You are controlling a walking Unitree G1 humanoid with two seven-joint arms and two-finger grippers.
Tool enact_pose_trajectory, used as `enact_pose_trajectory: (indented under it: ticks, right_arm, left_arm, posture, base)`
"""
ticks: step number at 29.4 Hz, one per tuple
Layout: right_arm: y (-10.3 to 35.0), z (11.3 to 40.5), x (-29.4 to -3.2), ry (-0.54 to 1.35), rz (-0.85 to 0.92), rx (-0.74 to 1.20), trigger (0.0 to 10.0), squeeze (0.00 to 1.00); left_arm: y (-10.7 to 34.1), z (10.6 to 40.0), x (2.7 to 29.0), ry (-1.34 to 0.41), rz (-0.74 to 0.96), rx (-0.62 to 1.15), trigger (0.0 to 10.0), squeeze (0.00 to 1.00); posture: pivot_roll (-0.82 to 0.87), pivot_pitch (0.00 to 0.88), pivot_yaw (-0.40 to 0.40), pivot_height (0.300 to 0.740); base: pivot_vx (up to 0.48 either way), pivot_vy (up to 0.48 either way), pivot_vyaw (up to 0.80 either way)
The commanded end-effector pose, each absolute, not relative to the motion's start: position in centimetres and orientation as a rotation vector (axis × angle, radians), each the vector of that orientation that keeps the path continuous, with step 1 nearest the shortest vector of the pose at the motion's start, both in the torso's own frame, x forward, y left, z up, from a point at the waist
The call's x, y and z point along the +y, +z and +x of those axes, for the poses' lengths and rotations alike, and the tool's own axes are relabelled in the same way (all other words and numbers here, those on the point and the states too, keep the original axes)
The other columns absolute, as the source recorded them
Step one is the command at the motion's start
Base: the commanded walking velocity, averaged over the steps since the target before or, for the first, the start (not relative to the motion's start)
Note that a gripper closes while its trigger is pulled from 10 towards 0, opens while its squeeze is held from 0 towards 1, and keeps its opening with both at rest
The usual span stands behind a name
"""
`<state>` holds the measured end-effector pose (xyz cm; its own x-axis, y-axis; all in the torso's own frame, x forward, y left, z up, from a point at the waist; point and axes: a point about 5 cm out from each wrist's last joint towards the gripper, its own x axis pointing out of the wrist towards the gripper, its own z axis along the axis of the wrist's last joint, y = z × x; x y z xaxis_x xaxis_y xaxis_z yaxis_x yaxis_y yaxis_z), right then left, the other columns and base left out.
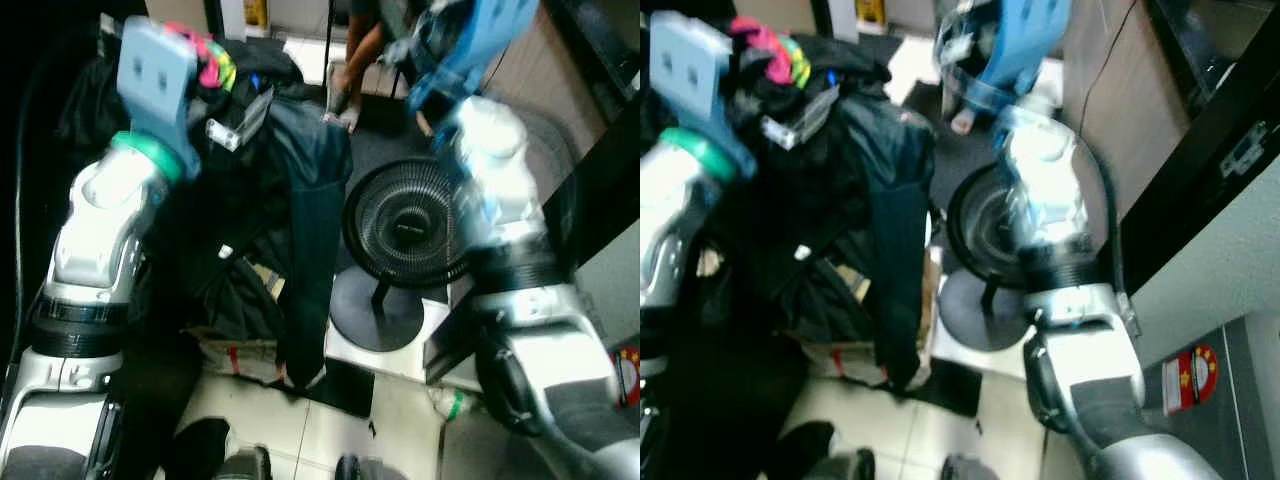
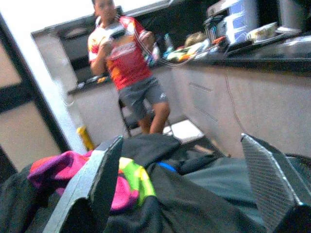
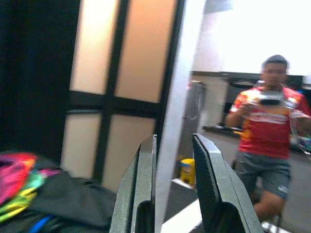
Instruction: Clothes washing
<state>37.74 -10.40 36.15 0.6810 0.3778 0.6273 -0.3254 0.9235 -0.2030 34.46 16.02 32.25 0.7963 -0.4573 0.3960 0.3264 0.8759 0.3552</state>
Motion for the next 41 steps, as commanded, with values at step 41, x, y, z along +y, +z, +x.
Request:
enact_pose_trajectory:
  ticks: [41]
  right_arm:
    - [32.3,38.7,-7.9,0.426,-0.172,-0.662,10.0,0.00]
  left_arm:
    - [34.3,39.7,20.6,-0.117,0.330,-0.301,10.0,0.00]
  posture:
    - [0.13,0.042,0.001,0.740]
  base:
    - [0.000,0.000,0.00]
